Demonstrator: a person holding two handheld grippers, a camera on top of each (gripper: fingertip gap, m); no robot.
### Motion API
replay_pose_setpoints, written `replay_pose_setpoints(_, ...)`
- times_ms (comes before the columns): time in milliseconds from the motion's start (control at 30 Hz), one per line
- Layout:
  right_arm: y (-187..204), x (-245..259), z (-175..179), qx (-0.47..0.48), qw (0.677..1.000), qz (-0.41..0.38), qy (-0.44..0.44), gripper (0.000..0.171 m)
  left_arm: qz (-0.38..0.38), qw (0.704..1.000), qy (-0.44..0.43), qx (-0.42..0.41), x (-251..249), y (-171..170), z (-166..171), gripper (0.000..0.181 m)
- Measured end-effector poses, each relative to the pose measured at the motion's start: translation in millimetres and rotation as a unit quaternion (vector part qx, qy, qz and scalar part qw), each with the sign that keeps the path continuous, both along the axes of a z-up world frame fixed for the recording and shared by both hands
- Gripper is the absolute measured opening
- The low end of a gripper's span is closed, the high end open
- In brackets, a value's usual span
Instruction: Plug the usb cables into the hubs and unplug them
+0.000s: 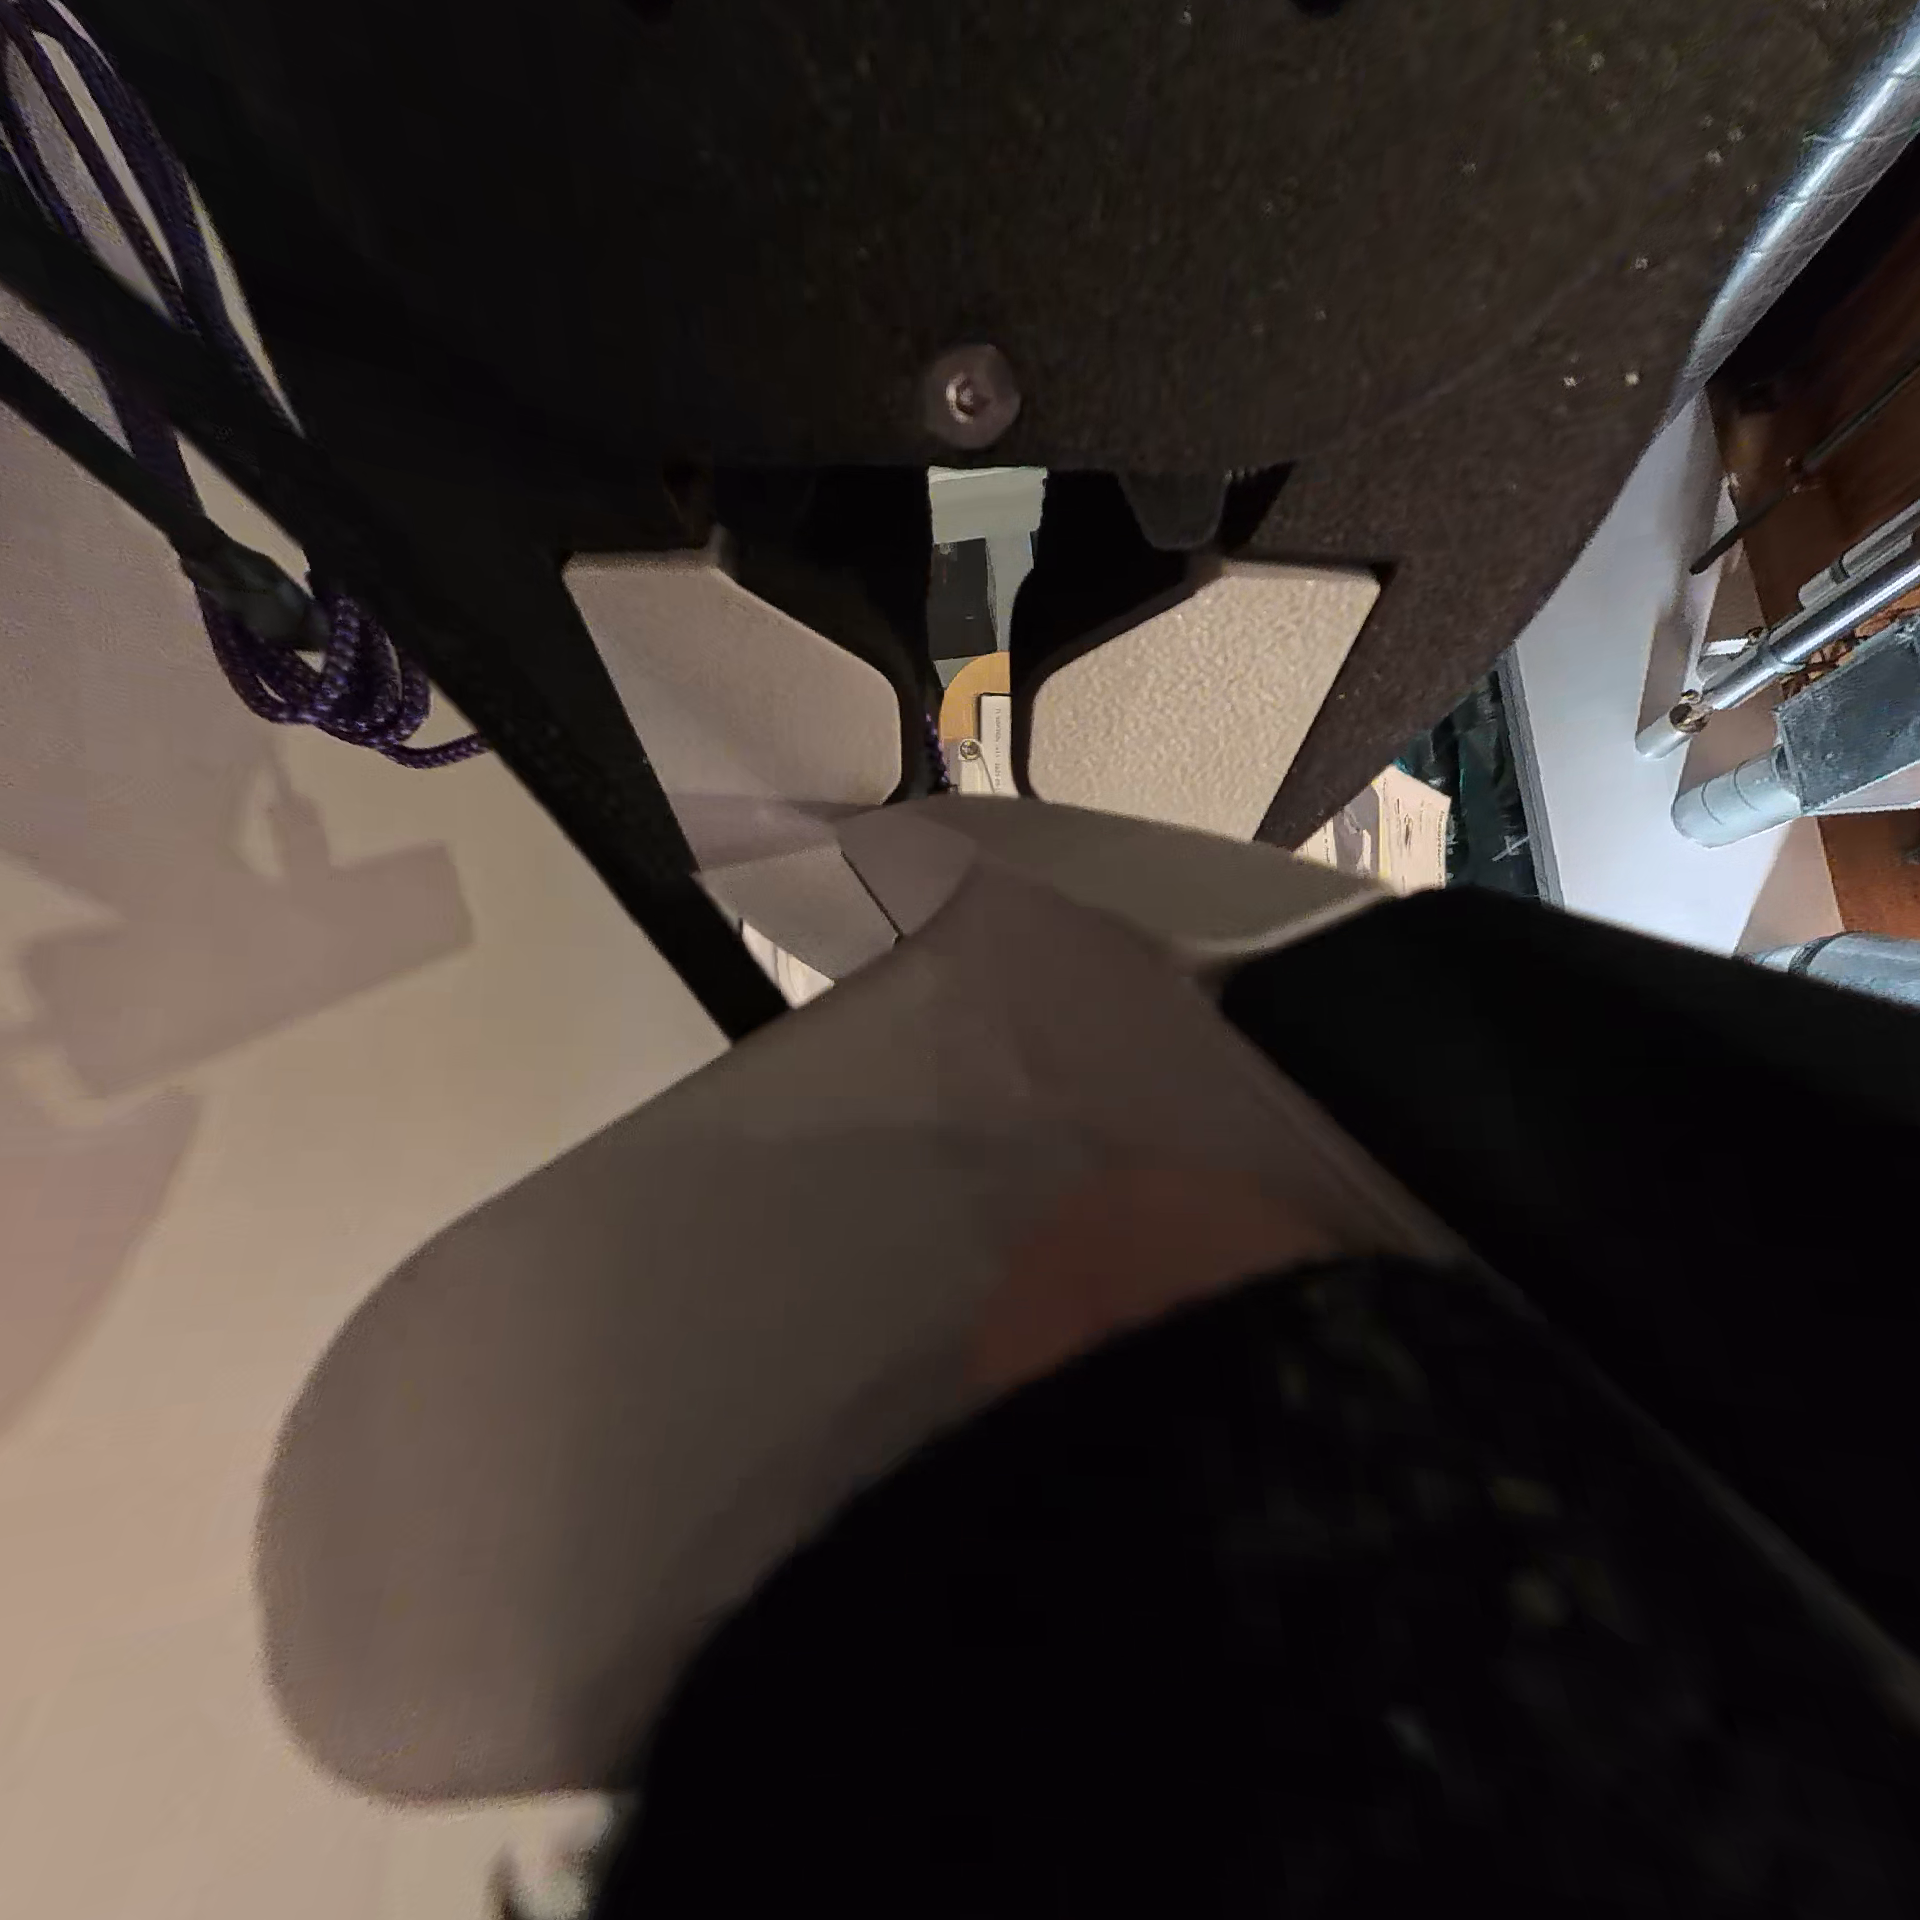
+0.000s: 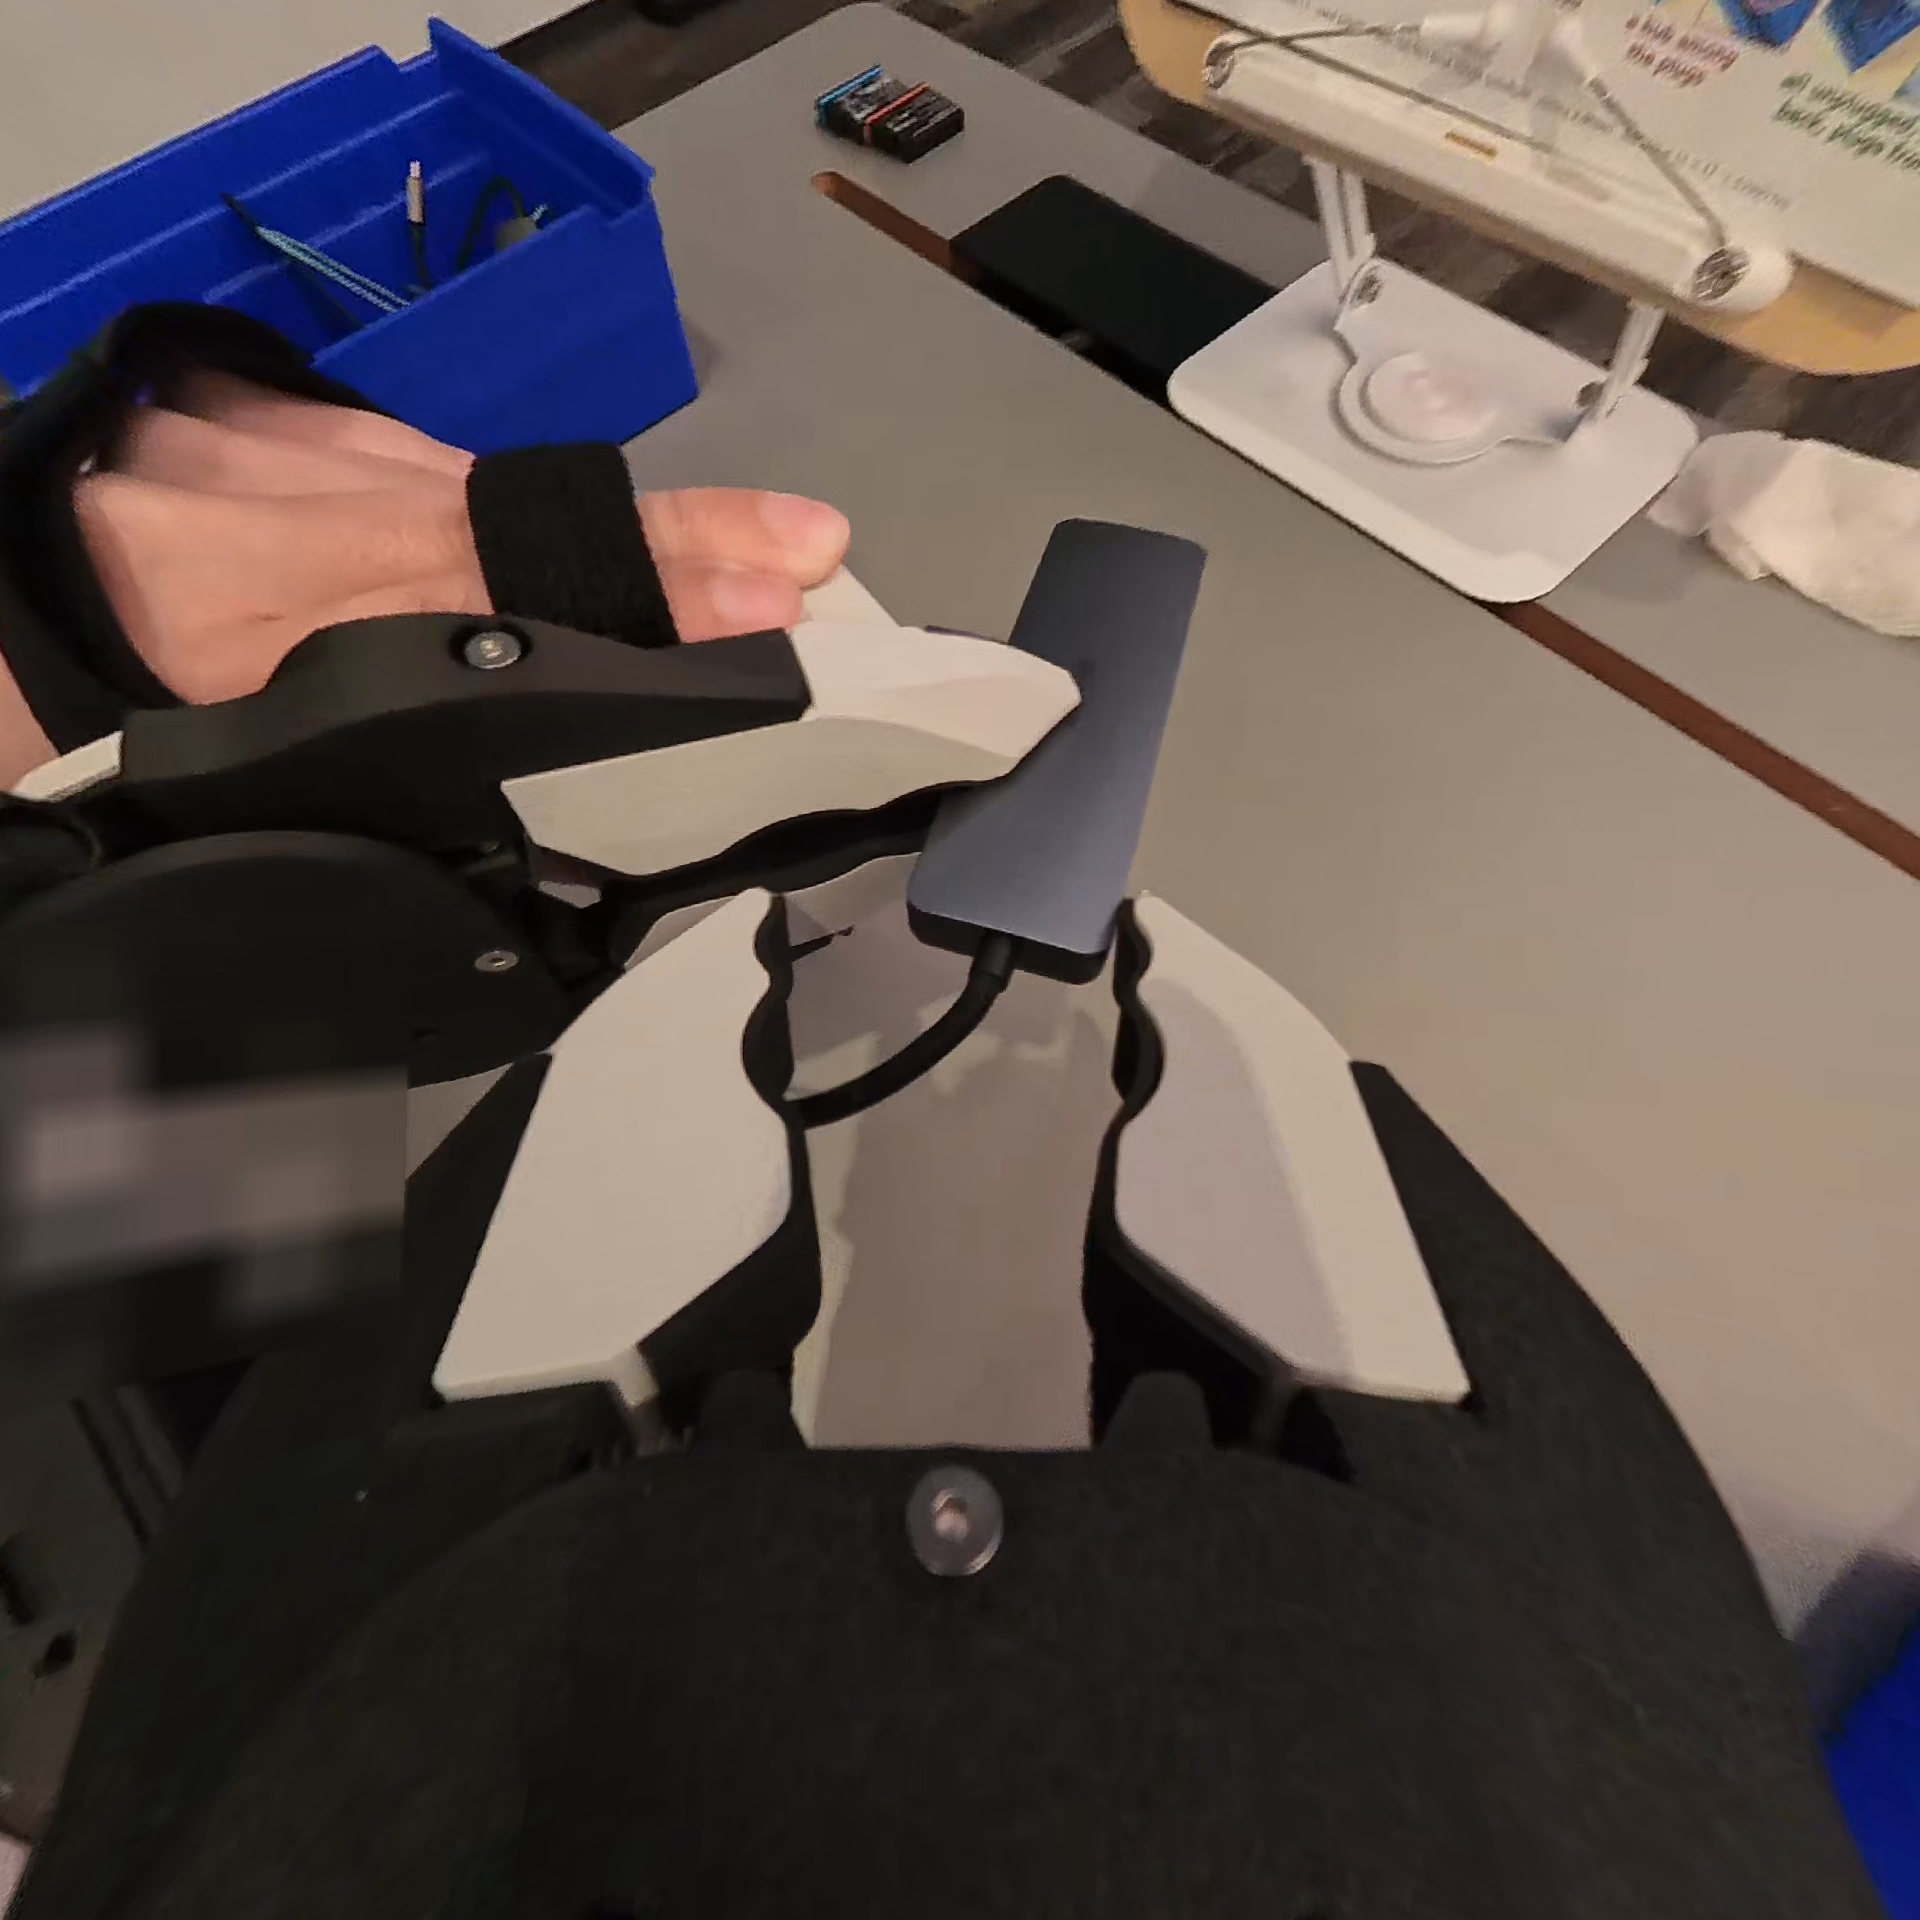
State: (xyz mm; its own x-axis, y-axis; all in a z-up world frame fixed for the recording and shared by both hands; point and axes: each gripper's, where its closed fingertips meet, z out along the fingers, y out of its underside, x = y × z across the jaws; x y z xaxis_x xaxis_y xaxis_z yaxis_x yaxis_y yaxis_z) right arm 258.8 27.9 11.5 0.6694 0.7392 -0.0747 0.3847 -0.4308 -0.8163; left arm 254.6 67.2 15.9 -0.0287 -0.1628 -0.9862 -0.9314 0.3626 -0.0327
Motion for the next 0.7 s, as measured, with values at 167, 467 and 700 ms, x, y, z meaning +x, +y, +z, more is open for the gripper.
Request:
replay_pose_setpoints(167,5,6,12,0.002,1.000,-0.010,0.025,0.058,-0.003,1.000,-0.001,-0.005,3,-2,-1,0.012)
replay_pose_setpoints(467,12,-8,-2,-0.037,0.999,-0.006,-0.023,0.054,0.029,0.999,-0.004,-0.019,-7,2,-4,0.012)
replay_pose_setpoints(700,16,-11,-3,0.027,0.998,0.011,-0.052,0.039,0.046,0.999,0.000,-0.017,-18,5,-6,0.015)
